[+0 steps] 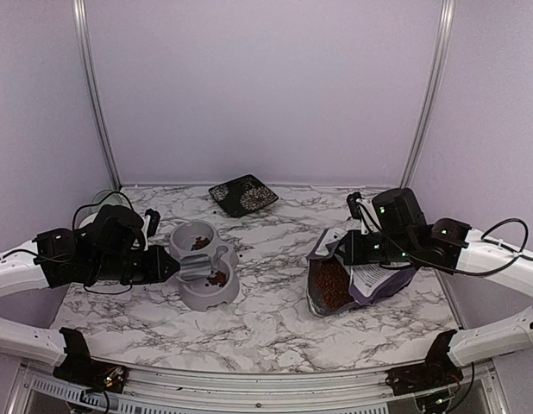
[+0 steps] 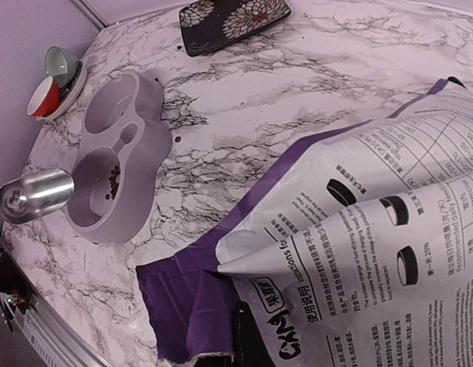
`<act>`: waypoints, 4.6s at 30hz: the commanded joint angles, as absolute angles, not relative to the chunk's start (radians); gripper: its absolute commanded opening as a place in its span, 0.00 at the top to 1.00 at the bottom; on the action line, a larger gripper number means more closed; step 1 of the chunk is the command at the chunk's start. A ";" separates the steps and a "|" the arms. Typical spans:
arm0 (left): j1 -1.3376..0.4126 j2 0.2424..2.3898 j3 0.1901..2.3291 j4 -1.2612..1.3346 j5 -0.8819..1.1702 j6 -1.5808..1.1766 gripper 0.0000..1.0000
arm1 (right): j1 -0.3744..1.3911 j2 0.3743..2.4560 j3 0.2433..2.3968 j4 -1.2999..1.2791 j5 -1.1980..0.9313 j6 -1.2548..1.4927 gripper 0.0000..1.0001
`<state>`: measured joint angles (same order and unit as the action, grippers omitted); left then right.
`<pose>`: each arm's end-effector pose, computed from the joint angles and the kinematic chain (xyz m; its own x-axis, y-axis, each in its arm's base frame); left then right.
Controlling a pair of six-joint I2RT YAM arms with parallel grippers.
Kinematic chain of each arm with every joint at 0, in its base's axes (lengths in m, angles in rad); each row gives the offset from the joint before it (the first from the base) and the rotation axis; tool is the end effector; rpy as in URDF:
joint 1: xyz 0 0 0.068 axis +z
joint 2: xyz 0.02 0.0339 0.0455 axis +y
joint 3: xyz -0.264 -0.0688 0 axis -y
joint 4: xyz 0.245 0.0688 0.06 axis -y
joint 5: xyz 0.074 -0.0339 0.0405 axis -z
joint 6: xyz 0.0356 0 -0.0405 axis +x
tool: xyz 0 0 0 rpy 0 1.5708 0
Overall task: Serve the pet food
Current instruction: Insert the spatula into the pet food bag.
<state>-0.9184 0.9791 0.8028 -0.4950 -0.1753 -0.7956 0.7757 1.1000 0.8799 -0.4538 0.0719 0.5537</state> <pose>0.1323 -0.1630 0.2809 -0.7640 -0.1586 -0.6255 0.2199 0.8474 -0.4834 0.1717 0.1648 0.2855 -0.7251 0.0234 -0.6882 -0.3257 0.8689 0.3728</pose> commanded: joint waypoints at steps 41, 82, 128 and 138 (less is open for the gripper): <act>-1.096 1.262 0.886 0.078 0.216 -0.610 1.00 | 0.753 1.319 1.051 -0.416 0.046 0.543 1.00; -1.230 1.741 1.183 0.047 -0.331 -0.428 1.00 | 0.753 1.286 1.001 -0.426 0.055 0.568 1.00; -1.265 1.931 1.194 0.188 -0.235 -0.498 1.00 | 0.753 1.267 0.973 -0.418 0.049 0.577 1.00; -1.258 1.923 1.176 0.201 -0.150 -0.627 1.00 | 0.753 1.258 0.971 -0.425 0.048 0.578 1.00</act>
<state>-1.2606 1.9133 1.1965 0.2020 -0.2226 -0.5621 0.7658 1.2972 0.9623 -0.4278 0.0265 0.5541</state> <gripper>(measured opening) 0.140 0.005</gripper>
